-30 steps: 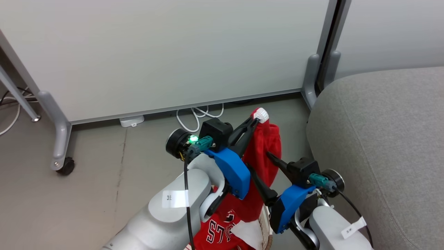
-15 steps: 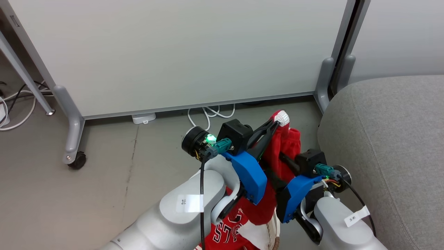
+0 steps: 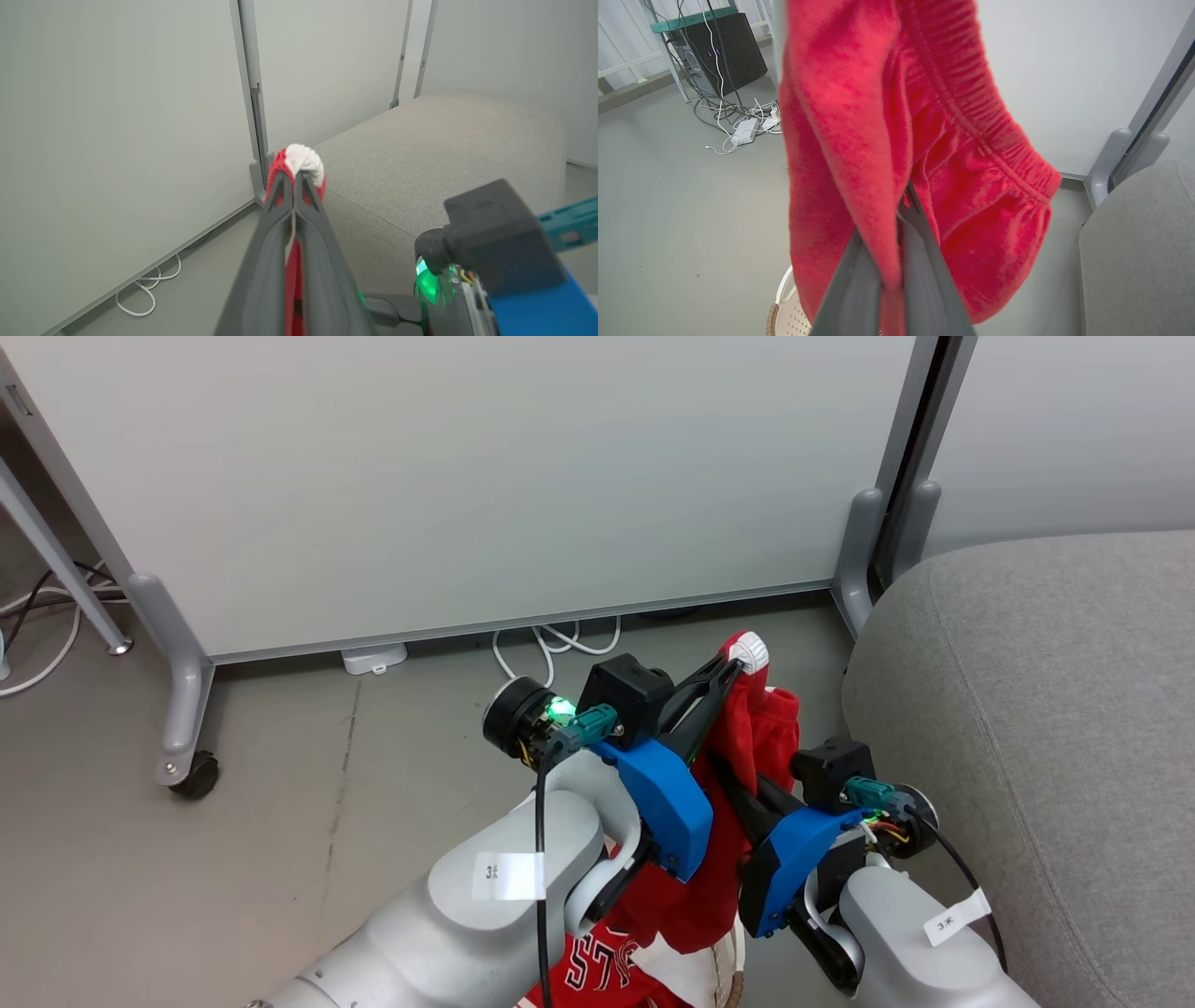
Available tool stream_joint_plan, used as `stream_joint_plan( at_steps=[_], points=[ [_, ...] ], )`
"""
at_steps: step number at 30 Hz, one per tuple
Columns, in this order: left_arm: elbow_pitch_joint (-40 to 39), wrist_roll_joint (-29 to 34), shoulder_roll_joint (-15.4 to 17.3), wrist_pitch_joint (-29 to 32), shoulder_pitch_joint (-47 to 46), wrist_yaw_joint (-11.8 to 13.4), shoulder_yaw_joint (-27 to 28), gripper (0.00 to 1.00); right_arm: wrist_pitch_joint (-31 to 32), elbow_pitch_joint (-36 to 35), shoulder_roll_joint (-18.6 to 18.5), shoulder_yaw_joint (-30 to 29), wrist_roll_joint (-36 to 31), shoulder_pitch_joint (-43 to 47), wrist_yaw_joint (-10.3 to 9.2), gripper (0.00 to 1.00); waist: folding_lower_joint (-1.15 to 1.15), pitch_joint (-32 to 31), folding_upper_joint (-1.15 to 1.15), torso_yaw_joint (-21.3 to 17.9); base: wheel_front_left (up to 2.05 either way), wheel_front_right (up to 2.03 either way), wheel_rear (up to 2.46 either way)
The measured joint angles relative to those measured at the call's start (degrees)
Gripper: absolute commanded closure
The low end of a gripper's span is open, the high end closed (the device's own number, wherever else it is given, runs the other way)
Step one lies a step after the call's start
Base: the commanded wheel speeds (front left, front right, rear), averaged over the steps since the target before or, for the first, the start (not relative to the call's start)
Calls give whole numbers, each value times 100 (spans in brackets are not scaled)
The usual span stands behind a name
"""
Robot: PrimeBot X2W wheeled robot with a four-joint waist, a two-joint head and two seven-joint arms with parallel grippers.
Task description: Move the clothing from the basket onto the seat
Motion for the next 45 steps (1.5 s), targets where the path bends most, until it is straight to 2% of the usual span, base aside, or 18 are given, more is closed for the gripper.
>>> stream_joint_plan(
  at_steps=[3, 4, 5, 6, 18, 25, 36, 40, 45],
  points=[
    [52, -57, 0, -19, -15, 1, -21, 100, -7, 27, 0, 43, 36, -25, 0, 100, 0, -1, 0, -20, 0, 0, 0],
    [63, -86, 0, -24, -18, 3, -26, 77, -14, 40, 0, 64, 47, -27, 0, 100, 0, -2, 0, -25, 0, 0, 0],
    [66, -101, 0, -29, -18, 18, -30, 34, -14, 46, 0, 78, 56, -32, 0, 100, 0, -2, 0, -30, 0, 0, 0],
    [70, -131, -1, -37, -19, 24, -32, 1, -15, 49, 0, 88, 59, -38, 0, 100, 0, -1, 0, -35, 0, 0, 0],
    [256, -241, -1, -153, 4, 54, -31, 0, -22, 25, 0, 80, 97, -73, 0, 100, 0, 22, 0, -26, 0, 0, 0],
    [302, -212, 137, -197, 265, 79, 285, 0, -23, -56, 0, 48, 54, -71, 0, 100, 0, 34, 0, -52, 0, 0, 0],
    [-753, 844, 783, -202, 1489, 97, 1622, 0, -24, -271, 0, -187, -65, -60, 0, 100, 0, 106, 0, -140, 0, 0, 0],
    [-1159, 1249, 916, -203, 2101, -76, 2210, 0, -26, -349, 0, -241, -92, -31, 0, 100, 0, 103, 0, -197, 0, 0, 0],
    [-1608, 1772, 931, -203, 2787, -464, 2971, 0, -27, -426, 0, -290, -105, -4, 0, 100, 0, 103, 0, -271, 0, 0, 0]
  ],
)
